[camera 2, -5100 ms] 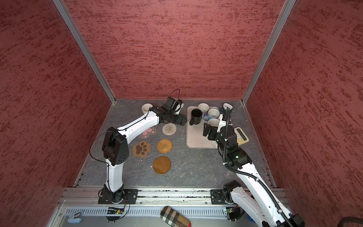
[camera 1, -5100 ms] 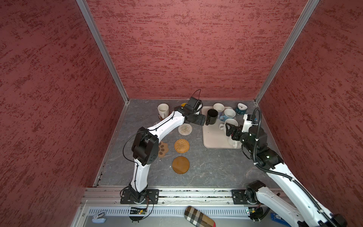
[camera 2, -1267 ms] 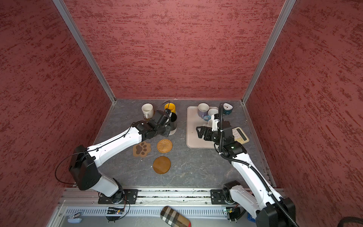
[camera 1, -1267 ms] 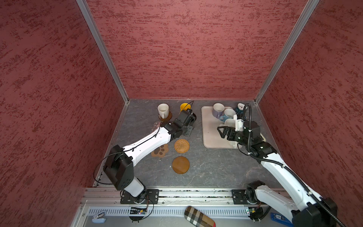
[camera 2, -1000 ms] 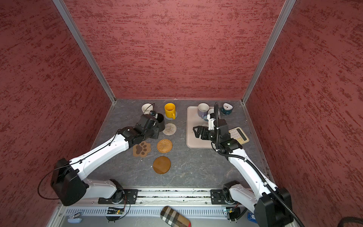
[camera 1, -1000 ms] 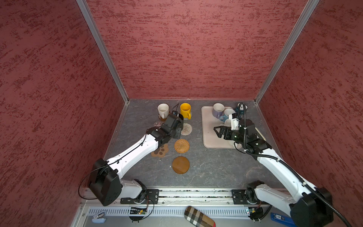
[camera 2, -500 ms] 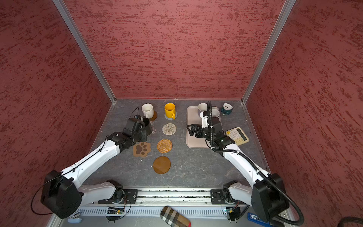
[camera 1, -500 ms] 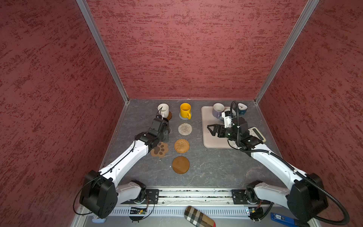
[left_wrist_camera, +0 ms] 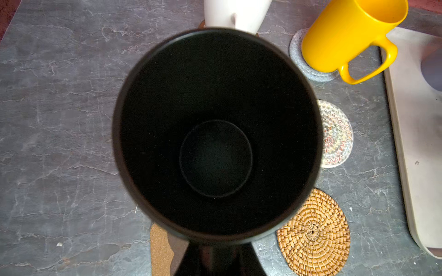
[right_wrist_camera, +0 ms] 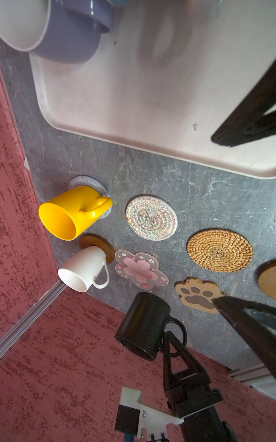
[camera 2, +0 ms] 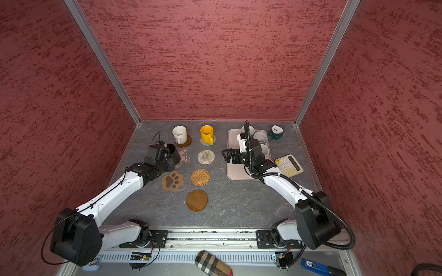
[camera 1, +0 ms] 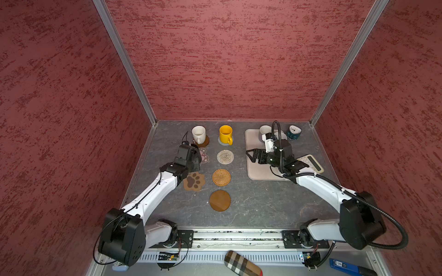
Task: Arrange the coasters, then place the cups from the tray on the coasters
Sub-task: 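Carry the black mug with the left gripper over the pink flower coaster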
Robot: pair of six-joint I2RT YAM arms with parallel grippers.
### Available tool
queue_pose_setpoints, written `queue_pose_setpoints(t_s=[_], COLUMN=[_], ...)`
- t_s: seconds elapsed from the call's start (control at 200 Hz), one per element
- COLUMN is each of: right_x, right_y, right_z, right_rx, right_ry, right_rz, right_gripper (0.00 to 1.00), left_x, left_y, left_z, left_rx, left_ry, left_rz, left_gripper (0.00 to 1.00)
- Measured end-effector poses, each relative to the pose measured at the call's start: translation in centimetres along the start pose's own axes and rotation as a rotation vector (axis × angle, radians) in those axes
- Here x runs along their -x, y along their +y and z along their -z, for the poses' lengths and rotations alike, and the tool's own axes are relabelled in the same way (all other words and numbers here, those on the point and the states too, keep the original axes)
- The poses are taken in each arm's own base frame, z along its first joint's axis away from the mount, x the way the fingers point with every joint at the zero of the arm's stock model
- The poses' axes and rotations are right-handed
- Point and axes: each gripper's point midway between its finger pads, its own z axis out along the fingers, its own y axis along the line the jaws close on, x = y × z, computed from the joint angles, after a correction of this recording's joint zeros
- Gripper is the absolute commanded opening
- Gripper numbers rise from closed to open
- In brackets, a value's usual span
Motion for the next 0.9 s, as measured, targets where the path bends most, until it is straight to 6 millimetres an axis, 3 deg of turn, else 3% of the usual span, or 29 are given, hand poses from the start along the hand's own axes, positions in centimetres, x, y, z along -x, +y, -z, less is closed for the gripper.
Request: queue_pose_setpoints(t_s=[0.411, 0.591, 0.902], right_x=[-0.2, 0.1, -0.2], right_y=[0.3, 0.5, 0.3], right_z=[-1.1, -1.1, -1.2], right_rx=[0.043, 0.052, 0.058], right_ry=[0.004, -0.006, -0.017], right_rz=[-0.003, -0.004, -0.009], right_gripper=[0.98, 0.98, 0.99], left_x=[0.4, 0.4, 0.3], left_y=[0.9, 1.7, 1.3], left_z=[-1.4, -2.8, -5.1], left_rx=[0.006, 0.01, 0.006], left_ry=[-0.008, 0.01, 0.054], left_rz=[0.031, 0.059, 0.059], left_gripper=[0.0, 0.0, 0.0])
